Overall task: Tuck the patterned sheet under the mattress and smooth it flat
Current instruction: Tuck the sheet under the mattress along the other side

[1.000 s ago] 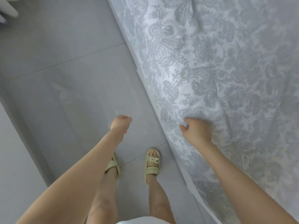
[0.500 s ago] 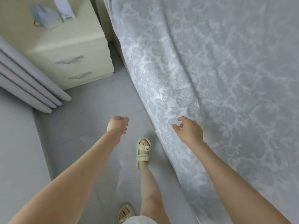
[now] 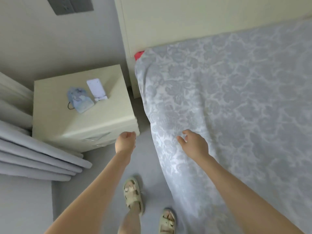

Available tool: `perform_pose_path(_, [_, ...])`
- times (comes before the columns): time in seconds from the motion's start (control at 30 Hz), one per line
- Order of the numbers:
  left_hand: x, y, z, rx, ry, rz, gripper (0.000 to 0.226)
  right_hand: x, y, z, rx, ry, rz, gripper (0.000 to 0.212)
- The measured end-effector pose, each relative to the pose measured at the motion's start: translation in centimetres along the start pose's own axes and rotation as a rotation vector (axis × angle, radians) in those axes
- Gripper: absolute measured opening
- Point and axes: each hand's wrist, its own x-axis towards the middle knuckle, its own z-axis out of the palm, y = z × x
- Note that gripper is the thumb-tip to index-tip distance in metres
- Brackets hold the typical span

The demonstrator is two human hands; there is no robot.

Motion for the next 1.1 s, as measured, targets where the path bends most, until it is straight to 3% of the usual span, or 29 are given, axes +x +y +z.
perform_pose_path(0.17, [12.0, 7.5, -1.1, -0.018, 0.062, 0.076, 0.015, 13.1, -6.5, -1.4, -0.023, 0.04, -0.067, 0.045])
perform_pose_path(0.37, [26.2, 16.5, -0.4, 0.053, -0.015, 0.157, 0.013, 29.3, -13.7, -1.8, -0.061, 0.09, -0.08, 0.04])
perform_pose_path(0.67, [39.8, 23.2, 6.5, 0.16, -0.051, 0.168, 0.028, 46.8, -19.0, -1.4, -0.317, 0.164, -0.276, 0.037])
perform_pose_path(0.8, [44.1, 23.4, 9.7, 0.086, -0.252, 0.09, 0.041, 53.7, -18.8, -2.0, -0.436, 0.158, -0.321, 0.051])
perform_pose_path(0.87, [45.3, 23.1, 10.7, 0.074, -0.302, 0.046, 0.032, 56.2, -18.1, -2.3, -0.494, 0.11, -0.344, 0.052])
perform_pose_path(0.93, [45.5, 23.5, 10.3, 0.188, -0.227, 0.143, 0.019, 57.6, -17.5, -2.3, -0.562, 0.126, -0.433, 0.043])
perform_pose_path(0.97, [45.0, 23.9, 9.3, 0.263, -0.144, 0.224, 0.026, 58.0, -17.2, -2.4, -0.573, 0.164, -0.47, 0.034])
perform_pose_path(1.03, [44.5, 24.6, 6.2, 0.281, 0.14, 0.351, 0.035, 58.1, -16.7, -3.0, -0.524, 0.314, -0.498, 0.019])
perform_pose_path(1.1, [44.5, 25.7, 2.9, 0.16, 0.455, 0.436, 0.027, 57.8, -16.3, -3.8, -0.42, 0.468, -0.516, 0.01])
